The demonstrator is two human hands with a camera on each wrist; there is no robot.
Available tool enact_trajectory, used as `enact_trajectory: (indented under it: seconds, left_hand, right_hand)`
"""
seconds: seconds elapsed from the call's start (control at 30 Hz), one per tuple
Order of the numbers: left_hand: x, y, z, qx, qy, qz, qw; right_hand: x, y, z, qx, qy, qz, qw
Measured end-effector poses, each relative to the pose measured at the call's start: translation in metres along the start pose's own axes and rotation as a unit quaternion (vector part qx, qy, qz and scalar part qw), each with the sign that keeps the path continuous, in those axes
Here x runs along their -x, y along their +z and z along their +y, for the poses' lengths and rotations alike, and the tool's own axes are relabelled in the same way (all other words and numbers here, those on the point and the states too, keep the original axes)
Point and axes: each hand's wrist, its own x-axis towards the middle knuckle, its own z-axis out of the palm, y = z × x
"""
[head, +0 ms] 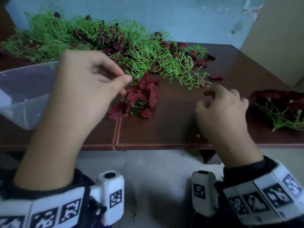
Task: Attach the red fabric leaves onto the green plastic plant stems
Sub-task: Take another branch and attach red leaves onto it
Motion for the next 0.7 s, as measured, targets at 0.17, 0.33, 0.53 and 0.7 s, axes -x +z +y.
enact_trajectory:
  seconds: [0.17, 0.33, 0.53, 0.7]
  left_hand:
    - [0.009, 0.026, 0.007, 0.009, 0.016, -0.058, 0.998]
    - [0.013, 0.042, 0.001, 0.02, -0.002, -0.118, 0.993]
    - [0.019, 0.058, -0.005, 0.006, -0.02, -0.176, 0.984]
    - [0.019, 0.066, -0.015, -0.011, -0.041, -0.194, 0.98]
  right_hand:
    - [-0.003, -0.001, 0.008, 0.065, -0.003, -0.076, 0.995]
    - [-0.006, -0.005, 0.009, 0.02, -0.011, -0.057, 0.998]
    - [-0.006, -0.003, 0.006, -0.051, -0.049, -0.08, 0.994]
    - [-0.005, -0.001, -0.002, -0.113, -0.06, -0.082, 0.988]
